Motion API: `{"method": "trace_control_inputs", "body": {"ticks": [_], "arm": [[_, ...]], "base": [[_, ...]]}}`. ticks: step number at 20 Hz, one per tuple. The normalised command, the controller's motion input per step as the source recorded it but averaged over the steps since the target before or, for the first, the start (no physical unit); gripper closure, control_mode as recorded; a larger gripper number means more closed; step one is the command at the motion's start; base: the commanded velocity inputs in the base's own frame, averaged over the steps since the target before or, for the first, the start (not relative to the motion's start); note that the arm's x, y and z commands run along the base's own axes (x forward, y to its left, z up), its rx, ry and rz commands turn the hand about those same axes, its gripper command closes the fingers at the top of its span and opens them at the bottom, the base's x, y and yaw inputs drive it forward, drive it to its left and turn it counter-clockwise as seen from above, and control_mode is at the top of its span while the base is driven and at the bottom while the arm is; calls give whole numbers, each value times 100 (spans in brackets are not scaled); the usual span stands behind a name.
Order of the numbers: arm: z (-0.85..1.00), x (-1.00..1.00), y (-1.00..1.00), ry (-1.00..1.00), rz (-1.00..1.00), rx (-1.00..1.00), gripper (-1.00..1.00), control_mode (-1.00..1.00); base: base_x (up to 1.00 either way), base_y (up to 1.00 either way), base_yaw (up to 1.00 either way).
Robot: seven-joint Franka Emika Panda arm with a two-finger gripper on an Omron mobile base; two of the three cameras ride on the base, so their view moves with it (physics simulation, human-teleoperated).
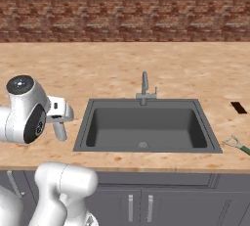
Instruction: Open the cabinet. Pick the spray and place it next to the sink. Then close the cabinet.
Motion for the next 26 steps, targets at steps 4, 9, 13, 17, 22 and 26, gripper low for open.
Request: {"method": "trace_control_inputs", "body": {"ticks": [4,9,13,17,22,26], "arm": [[32,-63,12,0,-10,-4,-100,-100],[17,-61,6,-3,-3,0,-100,-100],[0,0,0,0,0,0,-100,-100],[0,0,0,0,0,0,-100,-100],[0,0,0,0,0,0,-100,100],[0,0,0,0,0,0,-100,100]], "base": [[0,0,0],[0,0,0],[0,0,0],[0,0,0],[-3,0,0],[-59,-5,-6]]}}
